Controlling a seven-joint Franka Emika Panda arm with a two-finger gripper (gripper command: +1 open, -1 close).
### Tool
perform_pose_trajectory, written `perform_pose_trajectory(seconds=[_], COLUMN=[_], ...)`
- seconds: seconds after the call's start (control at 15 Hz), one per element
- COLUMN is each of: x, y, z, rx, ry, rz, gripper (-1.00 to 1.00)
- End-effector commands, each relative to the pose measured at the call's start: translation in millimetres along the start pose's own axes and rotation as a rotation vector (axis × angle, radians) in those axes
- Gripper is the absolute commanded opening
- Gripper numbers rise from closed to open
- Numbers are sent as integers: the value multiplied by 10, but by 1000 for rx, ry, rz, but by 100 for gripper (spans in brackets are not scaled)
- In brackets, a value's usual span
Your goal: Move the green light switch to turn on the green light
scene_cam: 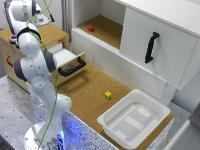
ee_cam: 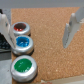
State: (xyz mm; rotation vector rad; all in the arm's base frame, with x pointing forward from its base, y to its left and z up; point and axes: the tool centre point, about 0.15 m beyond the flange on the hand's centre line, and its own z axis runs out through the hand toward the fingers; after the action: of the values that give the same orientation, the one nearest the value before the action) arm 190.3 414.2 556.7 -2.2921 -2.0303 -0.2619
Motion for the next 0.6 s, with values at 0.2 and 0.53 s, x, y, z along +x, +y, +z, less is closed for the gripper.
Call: perform_pose_trajectory(seconds=[0.2, 0.53], x=[-1, -41], y=[-393, -680], z=[89, 215], rx=[83, 87], ry=[-13, -38], rz=[-117, -61], gripper=[100, -100])
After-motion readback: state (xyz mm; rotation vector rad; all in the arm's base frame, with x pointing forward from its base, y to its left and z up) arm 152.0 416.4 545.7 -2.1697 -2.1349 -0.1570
